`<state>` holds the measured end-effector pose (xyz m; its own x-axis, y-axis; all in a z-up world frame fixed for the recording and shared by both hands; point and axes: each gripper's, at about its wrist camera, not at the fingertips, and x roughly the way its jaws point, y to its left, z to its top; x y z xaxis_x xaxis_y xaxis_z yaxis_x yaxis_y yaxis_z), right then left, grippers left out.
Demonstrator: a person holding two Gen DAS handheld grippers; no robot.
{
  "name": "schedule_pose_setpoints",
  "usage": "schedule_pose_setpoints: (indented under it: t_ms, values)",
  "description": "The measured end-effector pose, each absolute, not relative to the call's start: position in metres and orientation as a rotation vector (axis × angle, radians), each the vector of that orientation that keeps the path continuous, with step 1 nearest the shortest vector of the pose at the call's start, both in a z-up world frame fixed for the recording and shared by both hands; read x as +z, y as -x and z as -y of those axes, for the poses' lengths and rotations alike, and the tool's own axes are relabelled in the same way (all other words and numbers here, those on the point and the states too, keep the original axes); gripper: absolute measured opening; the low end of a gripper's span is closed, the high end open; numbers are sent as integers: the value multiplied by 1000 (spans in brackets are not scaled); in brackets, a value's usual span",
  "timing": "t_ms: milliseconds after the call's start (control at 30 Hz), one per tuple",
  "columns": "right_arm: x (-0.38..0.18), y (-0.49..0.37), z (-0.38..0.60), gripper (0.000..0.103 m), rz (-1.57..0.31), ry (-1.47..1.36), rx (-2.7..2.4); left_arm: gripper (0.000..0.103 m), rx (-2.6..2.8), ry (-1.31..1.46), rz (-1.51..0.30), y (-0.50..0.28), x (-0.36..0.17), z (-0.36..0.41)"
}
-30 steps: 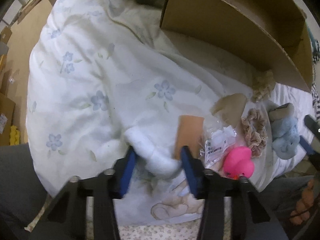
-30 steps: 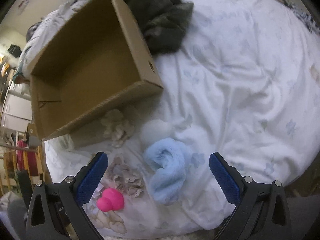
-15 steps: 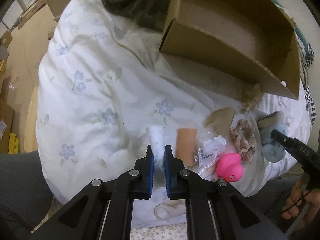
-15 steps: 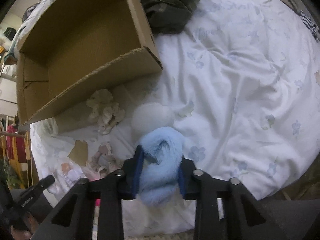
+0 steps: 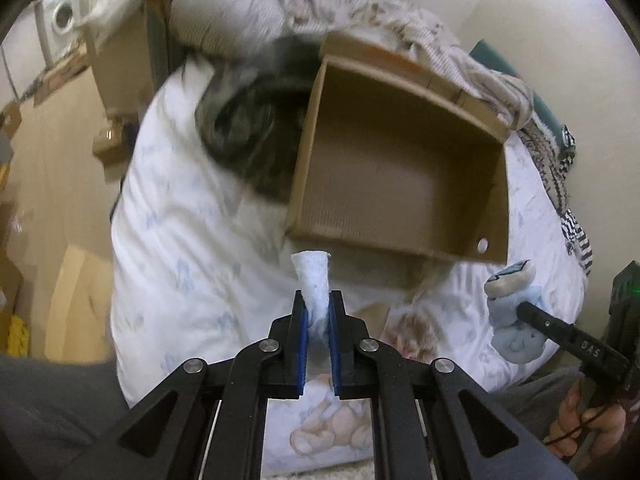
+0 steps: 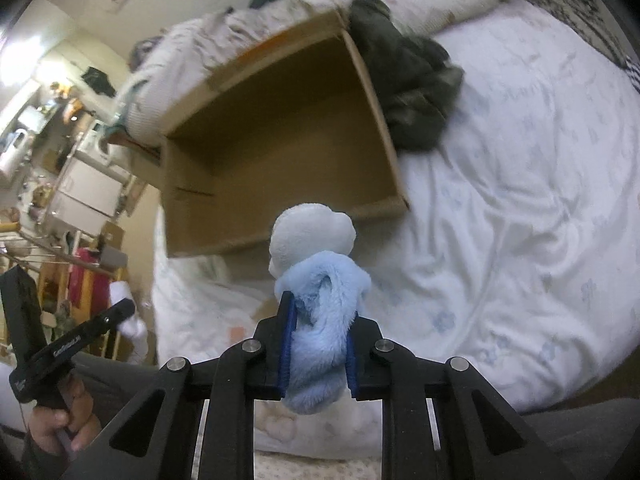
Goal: Organize soft objects
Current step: 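Carry both socks into the box and open both tools to drop them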
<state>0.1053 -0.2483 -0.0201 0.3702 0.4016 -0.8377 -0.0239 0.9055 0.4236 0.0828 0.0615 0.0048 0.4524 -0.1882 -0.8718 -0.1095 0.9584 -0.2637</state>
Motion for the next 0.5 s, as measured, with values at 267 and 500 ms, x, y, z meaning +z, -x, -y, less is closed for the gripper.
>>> schedule_pose_setpoints:
  t_ms: [267, 500]
  values:
    - [1, -149, 225, 23, -1060, -336, 323, 9, -85, 231, -1052, -129, 25, -39]
    - [-5, -184, 211, 23, -997, -309, 341, 9, -93, 138, -1036, -175, 15, -15]
